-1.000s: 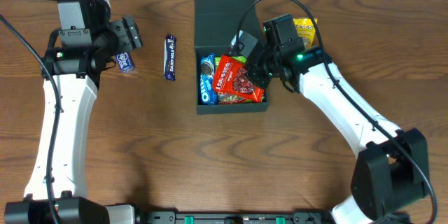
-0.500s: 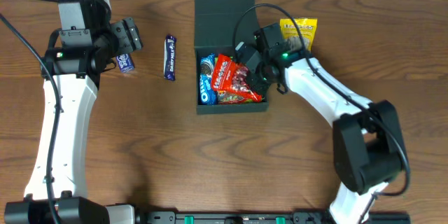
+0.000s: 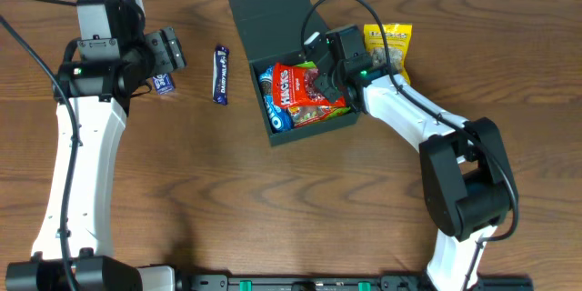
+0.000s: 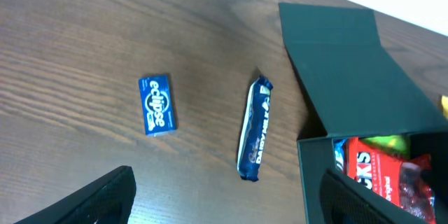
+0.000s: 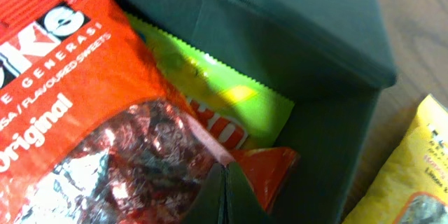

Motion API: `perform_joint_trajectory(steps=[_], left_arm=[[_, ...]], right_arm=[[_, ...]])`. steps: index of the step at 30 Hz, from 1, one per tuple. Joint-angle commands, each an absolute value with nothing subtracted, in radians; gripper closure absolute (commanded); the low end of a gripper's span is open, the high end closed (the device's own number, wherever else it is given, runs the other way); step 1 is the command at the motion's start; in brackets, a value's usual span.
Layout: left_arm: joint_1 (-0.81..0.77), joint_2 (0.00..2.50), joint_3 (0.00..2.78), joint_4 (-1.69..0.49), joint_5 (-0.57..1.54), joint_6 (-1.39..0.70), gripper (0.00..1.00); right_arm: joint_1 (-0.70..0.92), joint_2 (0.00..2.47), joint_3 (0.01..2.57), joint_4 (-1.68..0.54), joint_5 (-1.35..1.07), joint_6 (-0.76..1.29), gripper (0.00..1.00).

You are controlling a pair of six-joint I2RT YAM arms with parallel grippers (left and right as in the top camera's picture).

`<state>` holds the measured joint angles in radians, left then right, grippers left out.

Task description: Pack container

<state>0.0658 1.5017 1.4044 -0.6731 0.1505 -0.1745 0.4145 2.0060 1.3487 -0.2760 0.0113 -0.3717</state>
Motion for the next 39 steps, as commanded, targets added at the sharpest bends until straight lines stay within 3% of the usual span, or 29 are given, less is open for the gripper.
perform_joint_trajectory(steps=[1,3,6,10,11,13,18,28,39], left_arm=[[0.072,1.491,1.423,-0.685,0.147,-0.153,0.15],[0.072,1.493,1.423,-0.698,0.147,-0.153,0.16],[0.072,1.511,1.421,-0.724,0.151,-0.164,0.29],[0.07,1.572,1.416,-0.748,0.203,-0.171,0.7],[0.069,1.597,1.416,-0.747,0.229,-0.194,0.84],[0.062,1.65,1.416,-0.746,0.269,-0.237,0.94],[0.028,1.78,1.416,-0.719,0.359,-0.27,0.94],[-0.084,1.971,1.416,-0.593,0.535,-0.373,0.94],[-0.134,1.99,1.417,-0.54,0.544,-0.416,0.94]], right_arm=[[0.414,2.009,1.361,-0.256,0.03,-0.351,0.99],[0.414,1.985,1.361,-0.253,0.03,-0.329,0.99],[0.411,1.919,1.361,-0.251,0.03,-0.232,0.99],[0.372,1.803,1.361,-0.255,0.028,-0.117,0.99],[0.356,1.779,1.361,-0.26,0.021,-0.095,0.99],[0.327,1.757,1.361,-0.289,0.018,-0.048,0.99],[0.265,1.764,1.36,-0.443,0.006,0.056,0.99],[0.25,1.787,1.319,-0.644,-0.167,0.056,0.99],[0.261,1.795,1.214,-0.666,-0.322,0.078,0.99]])
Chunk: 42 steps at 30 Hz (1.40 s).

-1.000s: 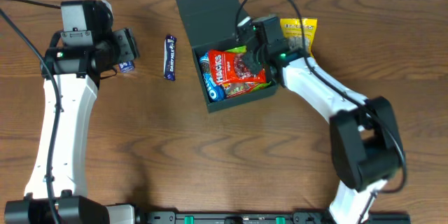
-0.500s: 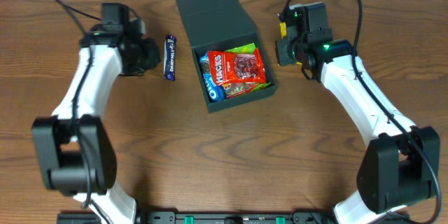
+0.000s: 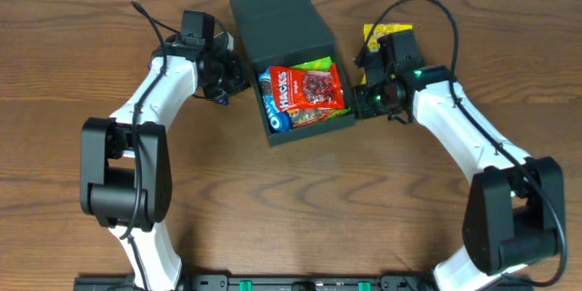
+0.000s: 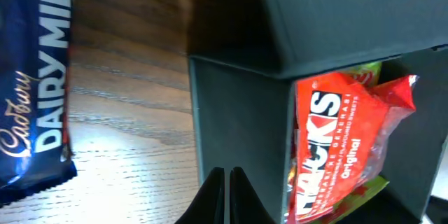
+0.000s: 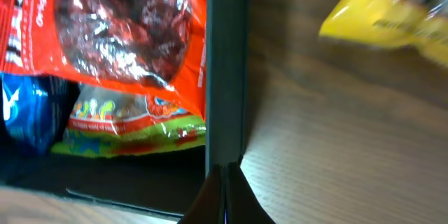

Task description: Pack container

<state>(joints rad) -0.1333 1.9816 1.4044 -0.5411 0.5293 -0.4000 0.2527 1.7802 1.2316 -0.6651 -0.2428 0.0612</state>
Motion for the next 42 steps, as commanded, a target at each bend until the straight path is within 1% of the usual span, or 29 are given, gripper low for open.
perform_joint_trajectory(steps=[1,5,11,18,22,25,28,29,30,31,33,35,39,42], left_arm=[[-0.134,1.99,1.417,-0.538,0.544,-0.416,0.94],[-0.134,1.99,1.417,-0.53,0.544,-0.416,0.94],[-0.134,1.99,1.417,-0.53,0.544,-0.416,0.94],[-0.131,1.989,1.417,-0.531,0.543,-0.407,0.94],[-0.11,1.979,1.417,-0.55,0.54,-0.404,0.94],[-0.087,1.967,1.417,-0.569,0.54,-0.404,0.94],[-0.07,1.961,1.417,-0.575,0.54,-0.404,0.94],[-0.066,1.961,1.417,-0.576,0.54,-0.404,0.94],[-0.064,1.96,1.417,-0.576,0.54,-0.404,0.94],[-0.06,1.959,1.417,-0.576,0.541,-0.403,0.94],[-0.059,1.944,1.418,-0.58,0.539,-0.38,0.95],[-0.058,1.913,1.418,-0.587,0.505,-0.358,0.94],[-0.056,1.83,1.418,-0.607,0.403,-0.306,0.94],[-0.042,1.757,1.418,-0.618,0.382,-0.287,0.94]], right_arm=[[0.27,1.795,1.208,-0.667,-0.329,0.078,0.99],[0.305,1.795,1.202,-0.678,-0.402,0.073,0.99],[0.365,1.795,1.202,-0.7,-0.4,0.065,0.99],[0.361,1.795,1.206,-0.698,-0.295,0.066,0.99],[0.345,1.765,1.249,-0.7,-0.218,0.062,0.99],[0.35,1.73,1.306,-0.691,-0.151,-0.006,0.98],[0.37,1.699,1.342,-0.627,-0.142,-0.137,0.99],[0.381,1.696,1.343,-0.587,-0.167,-0.193,0.89],[0.39,1.696,1.343,-0.56,-0.2,-0.254,0.58],[0.397,1.7,1.343,-0.54,-0.243,-0.317,0.41],[0.403,1.714,1.343,-0.525,-0.319,-0.424,0.26],[0.415,1.741,1.343,-0.523,-0.356,-0.529,0.26],[0.42,1.793,1.343,-0.513,-0.356,-0.661,0.23],[0.42,1.832,1.343,-0.476,-0.364,-0.688,0.21]])
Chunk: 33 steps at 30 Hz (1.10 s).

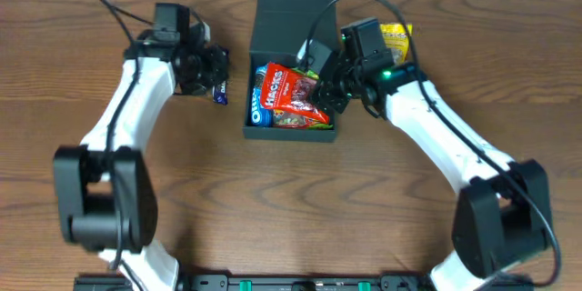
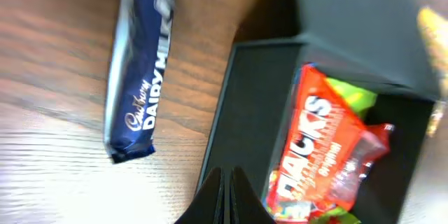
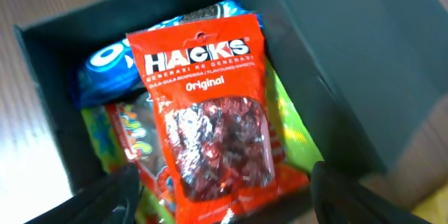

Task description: Pack container

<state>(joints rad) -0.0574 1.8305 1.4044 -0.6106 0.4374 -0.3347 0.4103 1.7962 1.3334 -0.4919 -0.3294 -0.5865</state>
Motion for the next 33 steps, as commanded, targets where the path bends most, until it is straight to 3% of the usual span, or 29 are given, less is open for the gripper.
perform_joint_trajectory(steps=[1,13,17,24,29,33], left_arm=[[-0.036,1.739,1.418,-0.62,0.382,-0.286,0.94],[0.008,1.615,1.418,-0.642,0.385,-0.284,0.94],[0.008,1.615,1.418,-0.661,0.385,-0.284,0.94],[0.008,1.615,1.418,-0.674,0.385,-0.284,0.94],[0.008,1.615,1.418,-0.684,0.385,-0.284,0.94],[0.008,1.615,1.418,-0.684,0.385,-0.284,0.94]], right_arm=[[0.42,1.836,1.343,-0.47,-0.375,-0.694,0.21],[0.451,1.958,1.343,-0.411,-0.396,-0.743,0.27],[0.452,1.996,1.343,-0.39,-0.388,-0.743,0.2],[0.452,2.037,1.343,-0.34,-0.363,-0.741,0.2],[0.452,2.058,1.343,-0.339,-0.362,-0.742,0.43],[0.453,2.058,1.343,-0.332,-0.337,-0.741,0.75]])
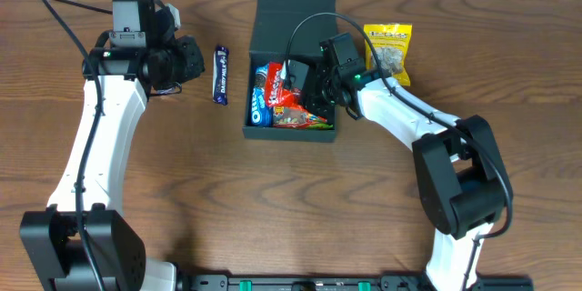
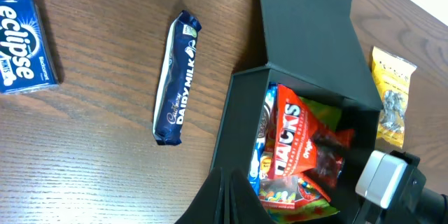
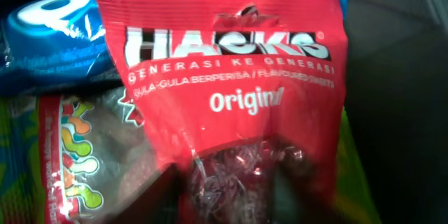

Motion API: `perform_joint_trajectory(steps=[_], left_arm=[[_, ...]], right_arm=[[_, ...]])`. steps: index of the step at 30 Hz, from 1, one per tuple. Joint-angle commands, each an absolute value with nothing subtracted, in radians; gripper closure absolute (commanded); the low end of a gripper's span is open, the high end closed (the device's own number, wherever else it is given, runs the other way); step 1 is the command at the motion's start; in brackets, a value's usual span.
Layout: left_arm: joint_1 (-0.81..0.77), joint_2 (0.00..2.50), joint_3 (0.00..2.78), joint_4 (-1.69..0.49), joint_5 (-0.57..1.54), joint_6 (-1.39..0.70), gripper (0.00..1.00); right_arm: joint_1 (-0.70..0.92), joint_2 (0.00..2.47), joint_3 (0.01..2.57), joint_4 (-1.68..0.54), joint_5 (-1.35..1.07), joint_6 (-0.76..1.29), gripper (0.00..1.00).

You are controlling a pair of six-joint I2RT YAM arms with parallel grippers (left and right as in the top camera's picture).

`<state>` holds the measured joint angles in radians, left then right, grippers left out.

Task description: Pack container

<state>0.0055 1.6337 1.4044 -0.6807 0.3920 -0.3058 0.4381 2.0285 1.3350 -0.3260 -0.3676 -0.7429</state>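
Note:
The black box point(image 1: 257, 125) stands open in the middle, its lid point(image 1: 296, 5) laid back. Inside lie a blue Oreo pack point(image 3: 49, 31), a gummy bag point(image 3: 66, 147) and a red Hacks bag point(image 3: 224, 91). My right gripper point(image 3: 227, 190) is down in the box, shut on the lower part of the Hacks bag point(image 1: 284, 91). On the table to the left lie a Dairy Milk bar point(image 1: 220, 75) and a blue Eclipse pack point(image 2: 24, 66). My left gripper point(image 1: 186, 59) hangs left of the bar, shut on nothing.
A yellow snack bag point(image 1: 388, 50) lies on the table right of the box, beside my right arm. The Dairy Milk bar point(image 2: 176, 98) lies about a hand's width from the box's left wall point(image 2: 234, 126).
My right gripper has gone from open above the Hacks bag to low in the box with its fingers closed on the bag. My left gripper has drawn back left, away from the box.
At first the box sat skewed, my left gripper open over the Eclipse pack, my right shut inside the box's right wall. Then both shut grippers were against the box's sides. Later the box stood square, and my right gripper, then open over it, now grips the Hacks bag.

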Motion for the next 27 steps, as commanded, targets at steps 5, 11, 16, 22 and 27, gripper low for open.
perform_joint_trajectory(steps=[5,11,16,22,27], left_arm=[[0.008,1.615,1.418,-0.684,0.385,-0.284,0.94],[0.008,1.615,1.418,-0.684,0.385,-0.284,0.94],[0.008,1.615,1.418,-0.683,0.385,-0.284,0.94],[0.008,1.615,1.418,-0.683,0.385,-0.284,0.94],[0.008,1.615,1.418,-0.683,0.385,-0.284,0.94]], right_arm=[[0.455,2.053,1.343,-0.33,-0.349,-0.738,0.99],[0.466,1.988,1.343,-0.296,-0.347,-0.738,0.99],[0.468,1.933,1.343,-0.271,-0.336,-0.752,0.99],[0.468,1.933,1.343,-0.282,-0.216,-0.819,0.99],[0.465,1.933,1.343,-0.292,-0.213,-0.828,0.99]])
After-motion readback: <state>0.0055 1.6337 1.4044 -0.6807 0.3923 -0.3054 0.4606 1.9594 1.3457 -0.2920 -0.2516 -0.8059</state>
